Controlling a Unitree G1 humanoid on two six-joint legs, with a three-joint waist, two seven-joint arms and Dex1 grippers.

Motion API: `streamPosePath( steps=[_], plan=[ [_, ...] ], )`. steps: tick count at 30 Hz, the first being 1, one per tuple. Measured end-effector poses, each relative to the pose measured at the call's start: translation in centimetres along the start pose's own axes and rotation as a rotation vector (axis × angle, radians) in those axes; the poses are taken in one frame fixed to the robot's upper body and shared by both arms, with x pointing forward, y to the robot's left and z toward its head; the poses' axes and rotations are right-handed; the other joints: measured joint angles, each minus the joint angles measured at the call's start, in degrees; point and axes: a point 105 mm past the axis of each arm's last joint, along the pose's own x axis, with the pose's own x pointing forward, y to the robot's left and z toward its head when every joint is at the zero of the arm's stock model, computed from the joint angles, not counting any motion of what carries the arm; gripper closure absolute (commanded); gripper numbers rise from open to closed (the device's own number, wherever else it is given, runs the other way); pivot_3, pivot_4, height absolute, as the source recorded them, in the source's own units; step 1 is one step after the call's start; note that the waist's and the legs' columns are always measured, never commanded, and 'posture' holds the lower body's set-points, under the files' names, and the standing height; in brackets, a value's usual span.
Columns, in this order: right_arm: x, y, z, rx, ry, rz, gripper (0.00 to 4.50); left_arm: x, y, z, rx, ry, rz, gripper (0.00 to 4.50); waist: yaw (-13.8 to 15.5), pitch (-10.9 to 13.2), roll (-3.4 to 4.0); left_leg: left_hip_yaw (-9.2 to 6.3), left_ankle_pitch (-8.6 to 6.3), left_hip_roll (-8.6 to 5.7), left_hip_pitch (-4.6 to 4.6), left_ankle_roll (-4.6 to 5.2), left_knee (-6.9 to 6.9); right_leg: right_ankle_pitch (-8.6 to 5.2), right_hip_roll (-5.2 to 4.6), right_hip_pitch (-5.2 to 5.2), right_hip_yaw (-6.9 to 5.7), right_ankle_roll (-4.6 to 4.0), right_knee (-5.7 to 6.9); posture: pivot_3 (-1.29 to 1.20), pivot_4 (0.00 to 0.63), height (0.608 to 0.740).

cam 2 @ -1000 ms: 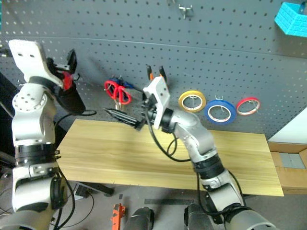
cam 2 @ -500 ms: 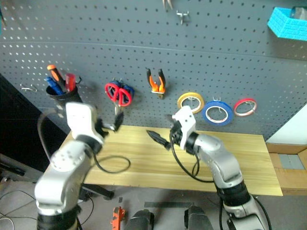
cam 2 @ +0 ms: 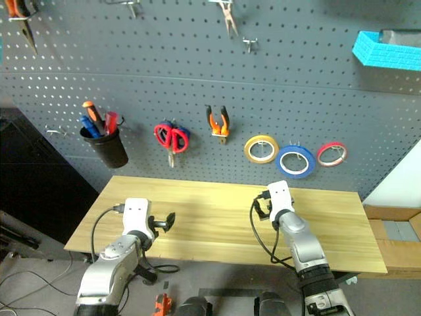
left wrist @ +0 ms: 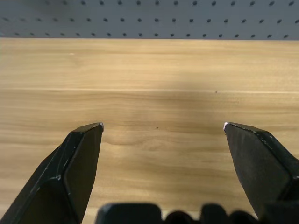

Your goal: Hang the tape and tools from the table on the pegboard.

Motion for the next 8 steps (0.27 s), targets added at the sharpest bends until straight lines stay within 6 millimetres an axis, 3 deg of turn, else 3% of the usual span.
streamPosePath(
  steps=[8],
  plan=[
    [-0.1,-1.8,-0.2,0.036,0.005,-0.080,0.00,1.8,-0.8,2.6,0.004,-0.069,-0.105,0.07,-1.07,-0.81,0.23,0.05,-0.01,0.01,0.01,0.02,-0.01,0.08,0.02,0.00,0.06,-0.14,0.01,0.01,0.033,0.740]
  ],
)
